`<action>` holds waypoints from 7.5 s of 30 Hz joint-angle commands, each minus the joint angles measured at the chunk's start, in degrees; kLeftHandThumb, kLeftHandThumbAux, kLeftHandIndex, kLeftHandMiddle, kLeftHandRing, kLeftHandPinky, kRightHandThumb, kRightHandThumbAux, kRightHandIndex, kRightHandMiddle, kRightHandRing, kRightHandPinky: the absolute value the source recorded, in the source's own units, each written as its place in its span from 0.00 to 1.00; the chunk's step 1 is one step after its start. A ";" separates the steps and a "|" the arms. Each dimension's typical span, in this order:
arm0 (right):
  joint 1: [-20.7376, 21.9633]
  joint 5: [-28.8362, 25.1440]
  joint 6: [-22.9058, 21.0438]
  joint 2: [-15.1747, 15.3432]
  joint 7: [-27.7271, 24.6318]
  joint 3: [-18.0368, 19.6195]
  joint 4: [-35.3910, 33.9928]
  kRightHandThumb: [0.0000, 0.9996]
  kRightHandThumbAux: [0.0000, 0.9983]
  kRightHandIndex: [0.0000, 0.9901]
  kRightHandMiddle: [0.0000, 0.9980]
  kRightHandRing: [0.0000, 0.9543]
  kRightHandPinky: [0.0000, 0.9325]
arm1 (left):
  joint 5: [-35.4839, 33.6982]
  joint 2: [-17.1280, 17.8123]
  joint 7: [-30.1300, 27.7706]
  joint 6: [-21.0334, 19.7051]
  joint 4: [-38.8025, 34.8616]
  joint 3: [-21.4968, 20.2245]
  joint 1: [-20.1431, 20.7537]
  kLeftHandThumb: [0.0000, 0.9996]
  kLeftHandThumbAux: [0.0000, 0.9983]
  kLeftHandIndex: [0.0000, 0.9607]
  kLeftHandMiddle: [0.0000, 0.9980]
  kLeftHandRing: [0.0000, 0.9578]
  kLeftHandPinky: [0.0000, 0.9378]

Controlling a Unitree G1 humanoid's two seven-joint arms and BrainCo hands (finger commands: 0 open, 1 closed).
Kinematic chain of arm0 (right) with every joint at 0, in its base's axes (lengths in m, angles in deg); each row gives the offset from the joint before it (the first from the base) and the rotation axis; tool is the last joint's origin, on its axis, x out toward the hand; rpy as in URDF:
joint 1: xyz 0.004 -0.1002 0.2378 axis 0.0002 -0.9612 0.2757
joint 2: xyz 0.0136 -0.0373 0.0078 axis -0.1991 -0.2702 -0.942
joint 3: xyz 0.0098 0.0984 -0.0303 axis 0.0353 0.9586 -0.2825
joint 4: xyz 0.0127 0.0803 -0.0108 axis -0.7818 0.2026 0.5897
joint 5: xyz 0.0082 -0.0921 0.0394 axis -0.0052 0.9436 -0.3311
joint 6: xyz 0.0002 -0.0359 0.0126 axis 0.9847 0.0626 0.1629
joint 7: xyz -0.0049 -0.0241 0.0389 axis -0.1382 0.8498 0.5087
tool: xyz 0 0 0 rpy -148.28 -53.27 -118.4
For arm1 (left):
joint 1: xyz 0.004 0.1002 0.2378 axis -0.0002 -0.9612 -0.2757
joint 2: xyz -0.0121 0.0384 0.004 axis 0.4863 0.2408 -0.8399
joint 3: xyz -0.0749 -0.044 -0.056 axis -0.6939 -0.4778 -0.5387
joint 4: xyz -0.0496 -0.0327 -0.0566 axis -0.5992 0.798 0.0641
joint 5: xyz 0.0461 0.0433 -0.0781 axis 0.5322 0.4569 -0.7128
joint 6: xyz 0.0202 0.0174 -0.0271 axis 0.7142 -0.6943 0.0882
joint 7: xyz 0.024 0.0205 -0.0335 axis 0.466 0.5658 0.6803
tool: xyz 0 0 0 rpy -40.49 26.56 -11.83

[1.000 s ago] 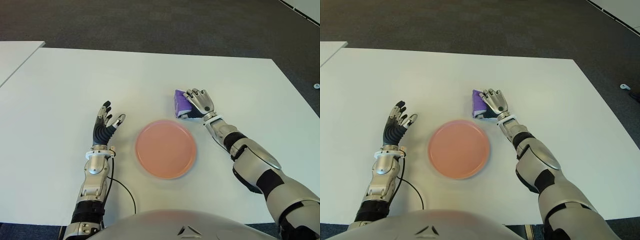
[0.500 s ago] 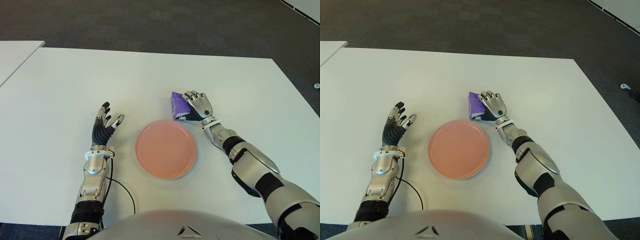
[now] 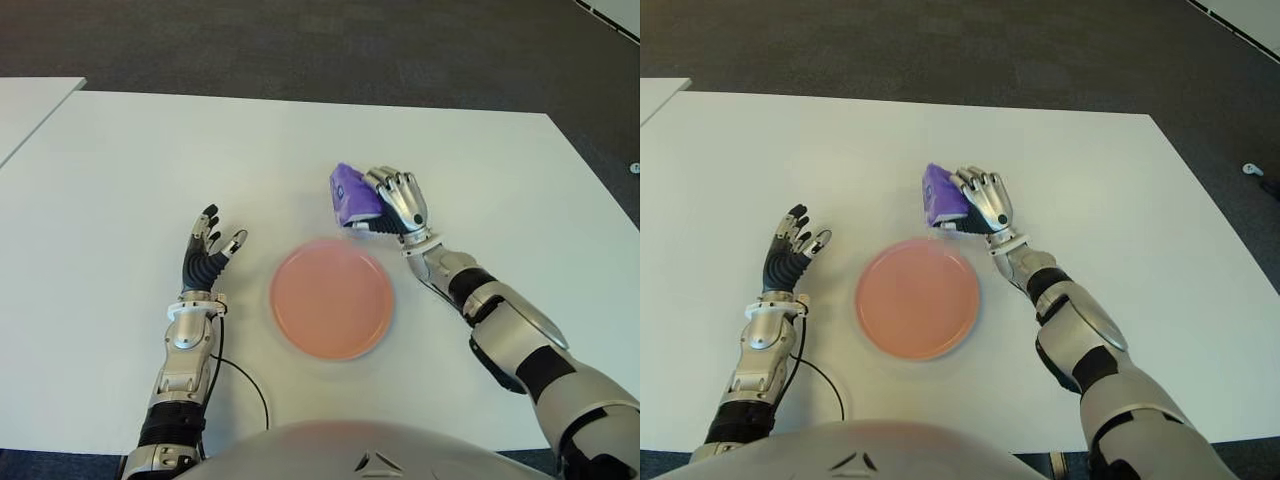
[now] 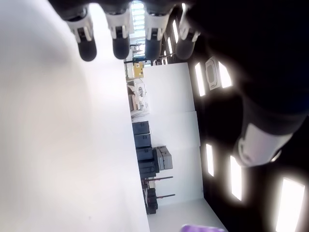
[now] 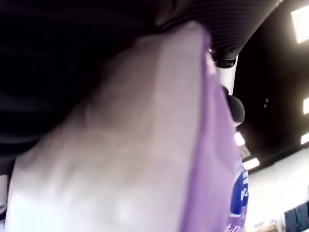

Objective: Put the tissue paper into the plate.

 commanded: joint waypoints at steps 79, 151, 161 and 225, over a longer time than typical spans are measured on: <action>-22.60 3.80 14.76 8.44 -47.12 10.98 -41.75 0.85 0.68 0.40 0.54 0.87 0.89 | 0.14 0.31 0.26 -0.68 0.20 0.60 -0.33 0.00 0.60 0.00 0.00 0.00 0.00; -26.63 -16.07 25.79 7.64 -70.20 13.01 -40.92 0.85 0.68 0.42 0.54 0.81 0.80 | -0.32 1.74 -1.24 -1.83 1.27 0.50 2.03 0.00 0.59 0.00 0.00 0.00 0.00; -26.37 -12.37 20.02 11.84 -80.17 13.39 -49.18 0.51 0.63 0.26 0.28 0.28 0.26 | -0.52 1.62 -1.28 -1.64 1.23 0.38 2.00 0.00 0.60 0.00 0.00 0.00 0.00; -31.59 -37.62 4.72 4.62 -77.26 35.06 -61.33 0.13 0.23 0.00 0.00 0.00 0.00 | 0.01 1.52 -0.26 -0.52 2.24 0.31 2.59 0.00 0.61 0.00 0.00 0.00 0.00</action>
